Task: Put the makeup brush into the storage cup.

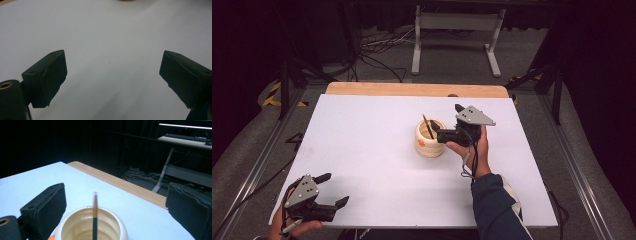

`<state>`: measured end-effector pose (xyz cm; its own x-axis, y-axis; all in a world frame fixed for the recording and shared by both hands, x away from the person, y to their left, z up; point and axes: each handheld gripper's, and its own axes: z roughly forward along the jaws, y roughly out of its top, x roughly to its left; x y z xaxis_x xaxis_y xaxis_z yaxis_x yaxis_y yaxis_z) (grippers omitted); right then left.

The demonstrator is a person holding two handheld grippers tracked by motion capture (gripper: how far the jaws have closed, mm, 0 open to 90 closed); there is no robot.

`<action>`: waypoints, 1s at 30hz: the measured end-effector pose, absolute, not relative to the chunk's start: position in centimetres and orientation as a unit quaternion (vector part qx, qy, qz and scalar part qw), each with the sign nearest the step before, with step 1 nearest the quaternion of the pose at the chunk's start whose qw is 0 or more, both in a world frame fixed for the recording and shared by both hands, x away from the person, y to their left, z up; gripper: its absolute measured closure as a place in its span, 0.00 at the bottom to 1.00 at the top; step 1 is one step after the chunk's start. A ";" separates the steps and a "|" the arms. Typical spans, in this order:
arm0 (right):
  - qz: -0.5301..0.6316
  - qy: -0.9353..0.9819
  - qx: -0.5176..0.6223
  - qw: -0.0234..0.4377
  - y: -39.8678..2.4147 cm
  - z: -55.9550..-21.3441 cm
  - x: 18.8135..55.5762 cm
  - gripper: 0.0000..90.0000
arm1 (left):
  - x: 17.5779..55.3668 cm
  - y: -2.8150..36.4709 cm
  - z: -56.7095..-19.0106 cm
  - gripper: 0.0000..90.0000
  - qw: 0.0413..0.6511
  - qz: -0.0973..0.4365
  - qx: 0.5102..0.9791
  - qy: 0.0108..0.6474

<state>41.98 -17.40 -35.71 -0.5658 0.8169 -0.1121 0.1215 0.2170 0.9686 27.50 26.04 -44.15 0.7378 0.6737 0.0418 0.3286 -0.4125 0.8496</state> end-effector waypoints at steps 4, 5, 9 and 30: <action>0.523 0.710 0.330 0.336 -17.4 -35.5 41.9 0.04 | 27.5 26.0 -44.1 0.10 0.446 0.195 0.818 0.307; 0.522 0.712 0.328 0.337 -17.4 -35.4 41.8 0.04 | 27.5 26.1 -44.1 0.09 0.446 0.195 0.818 0.307; 0.518 0.715 0.324 0.341 -17.7 -34.9 41.5 0.05 | 27.5 26.0 -44.1 0.10 0.445 0.196 0.818 0.306; 0.497 0.720 0.318 0.365 -19.3 -33.6 40.0 0.06 | 27.5 25.9 -44.1 0.10 0.445 0.194 0.818 0.309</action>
<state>40.04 -19.27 -33.59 -0.5319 0.8206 -0.2090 0.0948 0.3030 0.9483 27.45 25.93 -44.10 0.7338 0.6780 0.0425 0.3327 -0.4132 0.8477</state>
